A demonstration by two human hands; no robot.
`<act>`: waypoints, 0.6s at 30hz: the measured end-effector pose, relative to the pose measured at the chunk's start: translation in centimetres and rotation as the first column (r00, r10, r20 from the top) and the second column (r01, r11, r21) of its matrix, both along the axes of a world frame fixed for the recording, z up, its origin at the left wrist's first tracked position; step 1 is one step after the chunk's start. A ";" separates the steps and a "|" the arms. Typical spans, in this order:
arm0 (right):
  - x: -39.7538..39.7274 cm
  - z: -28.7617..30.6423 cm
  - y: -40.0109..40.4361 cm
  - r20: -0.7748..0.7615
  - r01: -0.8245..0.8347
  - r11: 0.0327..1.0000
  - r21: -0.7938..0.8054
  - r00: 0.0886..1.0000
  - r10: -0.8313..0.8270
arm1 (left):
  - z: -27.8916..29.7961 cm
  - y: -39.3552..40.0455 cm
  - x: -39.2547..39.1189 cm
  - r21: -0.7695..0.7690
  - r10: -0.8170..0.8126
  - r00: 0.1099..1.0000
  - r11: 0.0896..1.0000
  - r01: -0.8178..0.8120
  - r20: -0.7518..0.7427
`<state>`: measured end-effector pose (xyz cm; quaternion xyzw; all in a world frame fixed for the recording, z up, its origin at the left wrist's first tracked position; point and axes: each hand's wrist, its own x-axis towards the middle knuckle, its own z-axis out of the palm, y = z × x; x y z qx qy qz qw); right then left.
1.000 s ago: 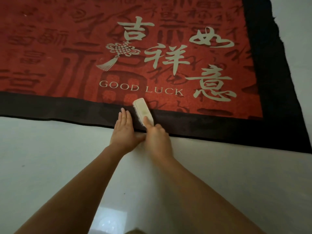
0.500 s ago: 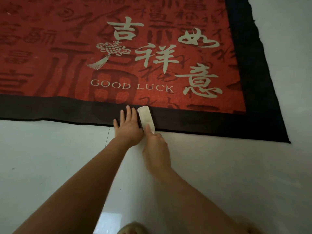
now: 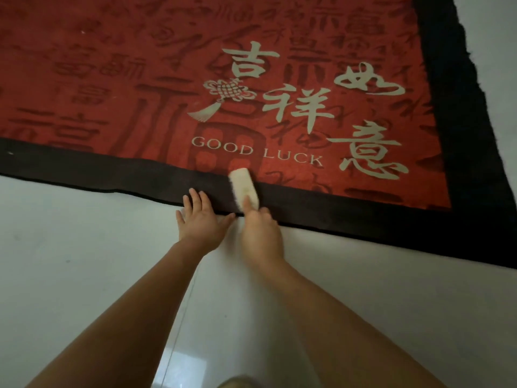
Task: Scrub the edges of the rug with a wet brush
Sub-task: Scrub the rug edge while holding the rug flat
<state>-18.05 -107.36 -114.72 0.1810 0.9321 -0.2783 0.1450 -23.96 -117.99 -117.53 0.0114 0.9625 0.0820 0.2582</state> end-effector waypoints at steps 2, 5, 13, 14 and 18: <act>-2.9 0.4 -3.9 -0.021 -0.195 0.980 -0.042 0.981 0.195 | 0.2 -1.9 -0.4 -0.070 -0.006 1.000 0.998 0.008 0.029; -3.1 0.3 -2.9 -0.015 -0.281 0.957 0.079 0.959 0.283 | 0.2 -4.6 -0.8 -0.065 0.019 1.000 0.998 -0.018 0.014; 3.6 -0.4 3.1 0.048 0.111 0.974 0.198 0.991 -0.123 | -0.4 -3.8 -1.1 0.055 0.107 0.993 0.993 -0.104 -0.047; 2.4 -0.5 0.7 0.023 0.081 0.987 0.137 0.996 -0.085 | -0.5 -4.1 -1.0 0.049 0.098 0.994 0.994 -0.096 -0.047; -1.0 -1.7 -4.0 -0.091 -0.193 0.981 0.019 0.977 0.194 | -0.7 -5.7 -1.4 -0.022 0.058 0.997 0.998 -0.059 -0.044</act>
